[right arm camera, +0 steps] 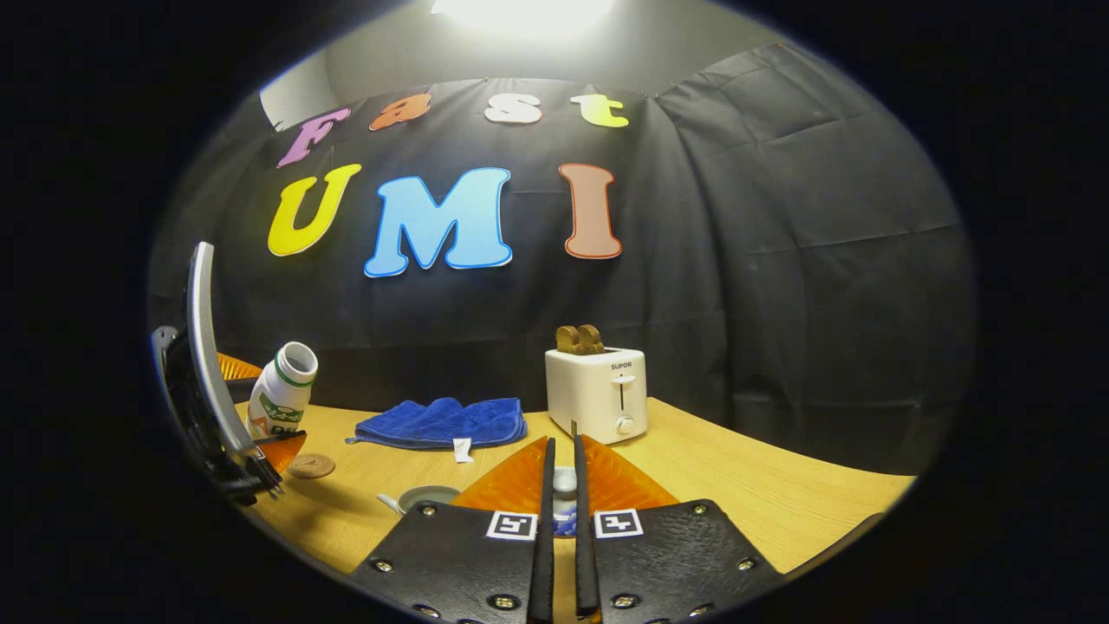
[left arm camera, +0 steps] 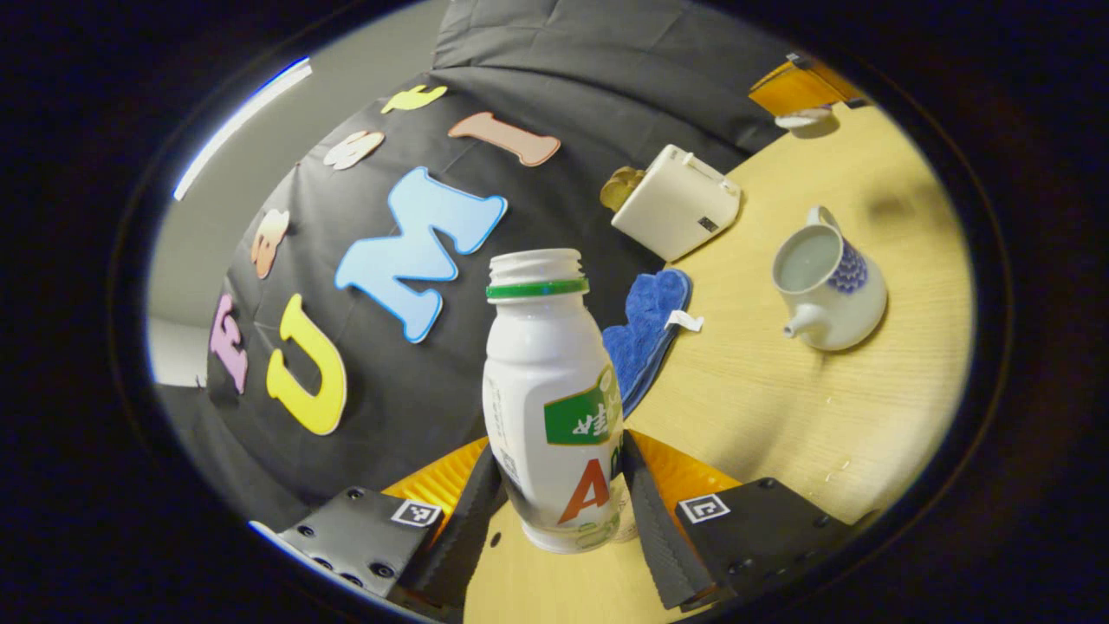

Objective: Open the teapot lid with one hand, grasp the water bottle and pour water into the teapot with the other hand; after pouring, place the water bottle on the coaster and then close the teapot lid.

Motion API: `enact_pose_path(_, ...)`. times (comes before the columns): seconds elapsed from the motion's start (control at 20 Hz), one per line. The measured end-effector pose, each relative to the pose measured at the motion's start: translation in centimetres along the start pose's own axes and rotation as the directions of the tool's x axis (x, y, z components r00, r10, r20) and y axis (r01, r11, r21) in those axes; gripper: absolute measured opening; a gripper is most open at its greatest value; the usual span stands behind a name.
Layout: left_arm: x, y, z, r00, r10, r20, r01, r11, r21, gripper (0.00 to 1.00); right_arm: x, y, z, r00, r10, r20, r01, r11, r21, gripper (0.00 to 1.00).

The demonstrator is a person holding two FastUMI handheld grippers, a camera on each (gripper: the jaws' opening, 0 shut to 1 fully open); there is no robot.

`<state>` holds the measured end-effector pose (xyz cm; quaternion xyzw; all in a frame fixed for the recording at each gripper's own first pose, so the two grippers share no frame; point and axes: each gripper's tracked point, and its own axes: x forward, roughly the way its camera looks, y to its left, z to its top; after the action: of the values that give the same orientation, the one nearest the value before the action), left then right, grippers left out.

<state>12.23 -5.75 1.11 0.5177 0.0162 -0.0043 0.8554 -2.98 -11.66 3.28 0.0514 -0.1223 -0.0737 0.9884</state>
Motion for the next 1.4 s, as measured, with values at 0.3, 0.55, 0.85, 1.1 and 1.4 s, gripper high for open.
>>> enact_pose_path(0.3, 1.0, -0.8, 2.2, 0.999, 0.004, 0.033, -0.011, 0.97, 0.242, 0.89, -0.5, -1.3, 0.0, 1.0, -0.014, 0.007, 0.014, 0.999, 0.048, 0.1)
enact_pose_path(0.55, 1.7, -1.8, 3.4, 0.998, -0.003, 0.055, -0.017, 0.932, 0.363, 0.89, -0.7, -1.5, 0.1, 1.0, -0.007, 0.008, 0.007, 0.997, 0.082, 0.1)
enact_pose_path(0.85, 1.1, -2.5, 4.7, 0.996, -0.002, 0.089, -0.042, 0.868, 0.494, 0.89, -0.8, -1.7, 0.3, 1.0, -0.001, 0.013, -0.001, 0.994, 0.109, 0.1)
enact_pose_path(1.1, 1.1, -2.7, 5.0, 0.994, 0.003, 0.112, -0.066, 0.824, 0.562, 0.89, -0.9, -1.7, 0.2, 1.0, 0.004, 0.012, -0.005, 0.993, 0.12, 0.1)
enact_pose_path(1.4, 1.2, -2.3, 5.1, 0.992, 0.011, 0.128, -0.088, 0.785, 0.614, 0.89, -1.0, -1.8, 0.2, 1.0, 0.006, 0.012, -0.007, 0.992, 0.124, 0.1)
